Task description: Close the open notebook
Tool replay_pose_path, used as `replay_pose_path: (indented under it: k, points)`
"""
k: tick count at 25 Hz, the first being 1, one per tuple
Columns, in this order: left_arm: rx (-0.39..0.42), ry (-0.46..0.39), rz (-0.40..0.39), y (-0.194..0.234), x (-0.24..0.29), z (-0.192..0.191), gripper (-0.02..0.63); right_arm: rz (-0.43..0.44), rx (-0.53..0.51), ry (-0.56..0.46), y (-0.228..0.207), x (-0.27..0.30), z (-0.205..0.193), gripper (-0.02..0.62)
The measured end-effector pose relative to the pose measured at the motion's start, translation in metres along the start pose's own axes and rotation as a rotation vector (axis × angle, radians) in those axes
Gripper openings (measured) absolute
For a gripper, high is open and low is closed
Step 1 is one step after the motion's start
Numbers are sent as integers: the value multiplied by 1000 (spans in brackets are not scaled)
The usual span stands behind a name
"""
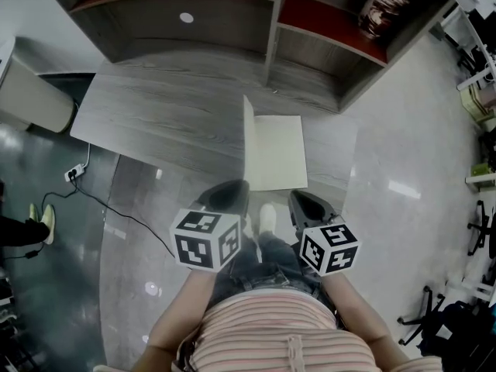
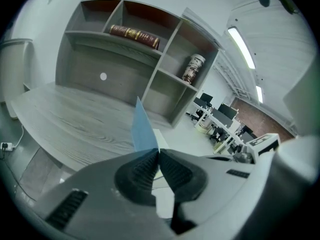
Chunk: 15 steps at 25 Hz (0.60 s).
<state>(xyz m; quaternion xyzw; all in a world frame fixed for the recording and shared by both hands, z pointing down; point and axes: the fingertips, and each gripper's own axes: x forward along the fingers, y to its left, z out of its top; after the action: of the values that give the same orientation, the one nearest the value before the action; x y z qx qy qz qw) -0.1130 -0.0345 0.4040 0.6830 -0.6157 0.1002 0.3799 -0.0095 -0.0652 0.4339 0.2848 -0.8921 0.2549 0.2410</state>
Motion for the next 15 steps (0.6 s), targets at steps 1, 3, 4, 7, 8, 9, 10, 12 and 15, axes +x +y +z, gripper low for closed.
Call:
replay_pose_path:
  k: [1,3,4,7,8,9,10,12,15]
  points:
    - [5,3,-7,-3,2,1,23,-4,4,-1,-2,-1,0,8]
    - [14,9,-23,-9,5,2,23,-13,14,-3,-5,-3,-1,8]
    - [19,11,-31,-11,7,2,23,-18,18,-3,-7,-3,-2,8]
    - [37,19,-56,-20,13,3,23,-32,29,-6,-10,-6,-3,8]
    - [43,22,-63,-22,14,3,23,-37,32,-7,-11,-7,-4,8]
    - [48,24,-70,-25,16,3,23,-41,35,-8,-12,-7,-4,8]
    - [53,27,-76,-27,18,3,23,-45,37,-9,-14,-8,-4,8]
    - [61,34,-86,-30,21,2,23,-55,43,-10,-17,-9,-5,8]
    - [77,48,-107,-37,26,2,23,-72,50,-12,-21,-13,-5,8]
